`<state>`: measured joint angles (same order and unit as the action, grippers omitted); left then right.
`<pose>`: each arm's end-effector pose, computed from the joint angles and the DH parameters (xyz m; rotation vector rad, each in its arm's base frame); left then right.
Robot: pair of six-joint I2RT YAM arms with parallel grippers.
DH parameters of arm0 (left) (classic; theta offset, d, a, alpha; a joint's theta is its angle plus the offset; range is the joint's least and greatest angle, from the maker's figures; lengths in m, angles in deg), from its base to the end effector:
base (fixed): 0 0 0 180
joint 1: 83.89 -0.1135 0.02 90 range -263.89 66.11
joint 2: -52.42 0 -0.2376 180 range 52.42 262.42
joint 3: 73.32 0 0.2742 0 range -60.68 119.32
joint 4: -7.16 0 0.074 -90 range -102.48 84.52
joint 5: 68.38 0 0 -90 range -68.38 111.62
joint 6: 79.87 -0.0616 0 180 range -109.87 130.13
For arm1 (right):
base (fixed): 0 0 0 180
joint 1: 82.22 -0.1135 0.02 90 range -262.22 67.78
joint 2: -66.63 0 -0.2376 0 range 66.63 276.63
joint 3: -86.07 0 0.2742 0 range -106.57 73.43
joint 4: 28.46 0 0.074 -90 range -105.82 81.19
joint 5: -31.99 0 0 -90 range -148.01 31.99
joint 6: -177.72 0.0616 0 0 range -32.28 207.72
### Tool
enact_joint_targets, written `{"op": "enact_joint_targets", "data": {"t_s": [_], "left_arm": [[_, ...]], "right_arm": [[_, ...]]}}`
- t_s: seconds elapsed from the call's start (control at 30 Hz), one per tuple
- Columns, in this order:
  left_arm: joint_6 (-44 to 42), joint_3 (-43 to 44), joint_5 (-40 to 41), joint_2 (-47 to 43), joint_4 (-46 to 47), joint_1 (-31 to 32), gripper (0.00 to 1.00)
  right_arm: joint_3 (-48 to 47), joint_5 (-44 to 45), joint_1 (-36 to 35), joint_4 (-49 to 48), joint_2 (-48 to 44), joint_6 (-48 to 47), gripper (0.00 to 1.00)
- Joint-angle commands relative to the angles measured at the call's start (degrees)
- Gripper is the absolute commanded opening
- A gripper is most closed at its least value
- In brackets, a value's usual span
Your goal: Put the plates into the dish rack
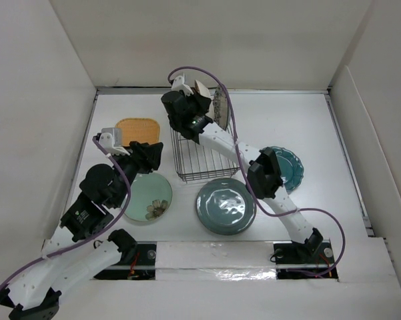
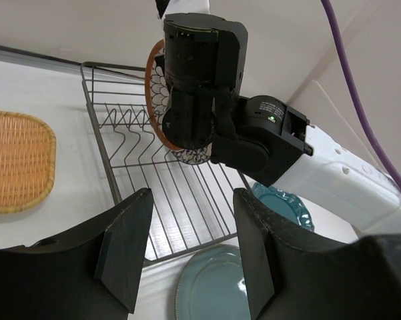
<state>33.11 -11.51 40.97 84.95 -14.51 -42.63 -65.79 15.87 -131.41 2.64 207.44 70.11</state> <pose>0.1561 -0.1098 0.3929 -0.0486 1.4801 -0.6731 0.4100 0.3843 0.2850 -0.1708 1.7250 -0.8180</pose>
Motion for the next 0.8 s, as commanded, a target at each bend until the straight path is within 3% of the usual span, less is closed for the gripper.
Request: {"op": "enact_joint_targets", "data": {"t_s": [0.0, 0.1, 0.2, 0.27, 0.57, 0.77], "left_arm": [[-0.7, -0.4, 0.6, 0.7, 2.4, 0.3, 0.49], [-0.7, -0.5, 0.4, 0.9, 2.4, 0.3, 0.49], [-0.5, -0.6, 0.2, 0.5, 2.5, 0.3, 0.49], [-0.5, -0.7, 0.2, 0.2, 2.5, 0.3, 0.49], [-0.7, -0.9, 0.4, -0.9, 2.4, 0.3, 0.49], [-0.7, -1.0, 0.3, -1.2, 2.4, 0.3, 0.49]], "right_arm": [[-0.7, 2.8, 0.1, -9.9, -6.5, -4.9, 0.0], [1.1, 5.8, 0.1, -24.6, -8.0, -19.7, 0.0], [5.1, 6.9, 0.1, -34.5, -9.6, -28.7, 0.0], [6.3, 7.2, 0.1, -36.6, -10.4, -29.6, 0.0], [12.1, 8.3, 0.1, -35.7, -11.4, -26.9, 0.0], [10.1, 5.9, 0.1, -21.1, -9.9, -14.0, 0.0]]}}
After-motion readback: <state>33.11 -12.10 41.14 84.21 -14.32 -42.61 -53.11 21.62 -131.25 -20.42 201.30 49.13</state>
